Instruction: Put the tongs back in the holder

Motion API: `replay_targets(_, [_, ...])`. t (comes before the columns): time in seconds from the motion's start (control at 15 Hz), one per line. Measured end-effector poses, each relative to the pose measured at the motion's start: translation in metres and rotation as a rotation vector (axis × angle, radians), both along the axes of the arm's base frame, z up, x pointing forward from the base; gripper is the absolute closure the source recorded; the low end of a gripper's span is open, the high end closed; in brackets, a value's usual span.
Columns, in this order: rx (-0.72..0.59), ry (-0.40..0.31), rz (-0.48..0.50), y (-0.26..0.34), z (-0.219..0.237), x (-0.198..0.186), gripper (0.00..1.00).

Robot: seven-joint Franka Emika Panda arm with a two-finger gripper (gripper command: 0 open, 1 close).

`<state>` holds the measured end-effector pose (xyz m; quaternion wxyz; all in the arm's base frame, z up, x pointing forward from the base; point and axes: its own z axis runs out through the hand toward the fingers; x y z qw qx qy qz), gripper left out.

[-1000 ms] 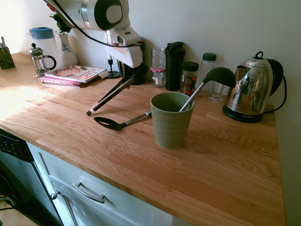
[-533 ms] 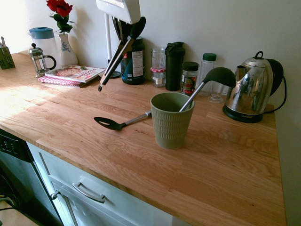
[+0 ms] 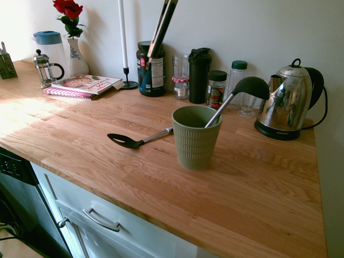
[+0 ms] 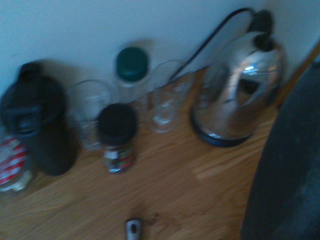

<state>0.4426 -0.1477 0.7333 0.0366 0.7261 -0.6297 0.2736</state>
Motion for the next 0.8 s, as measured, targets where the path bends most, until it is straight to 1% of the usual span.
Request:
replay_targets(0.07, [-0.036,-0.009,-0.037,-0.009,-0.009,-0.003,1.00])
replay_targets(0.27, [-0.052,0.003,-0.092,-0.030,-0.069,-0.009,1.00])
replay_targets(0.4, [-0.076,0.000,-0.095,-0.040,-0.102,-0.012,1.00])
replay_targets(0.6, [-0.070,0.009,-0.095,-0.047,-0.144,-0.014,1.00])
replay_targets(0.67, [-0.062,0.019,-0.096,-0.049,-0.159,-0.014,0.00])
replay_targets(0.8, [-0.047,0.038,-0.099,-0.054,-0.184,-0.012,0.00])
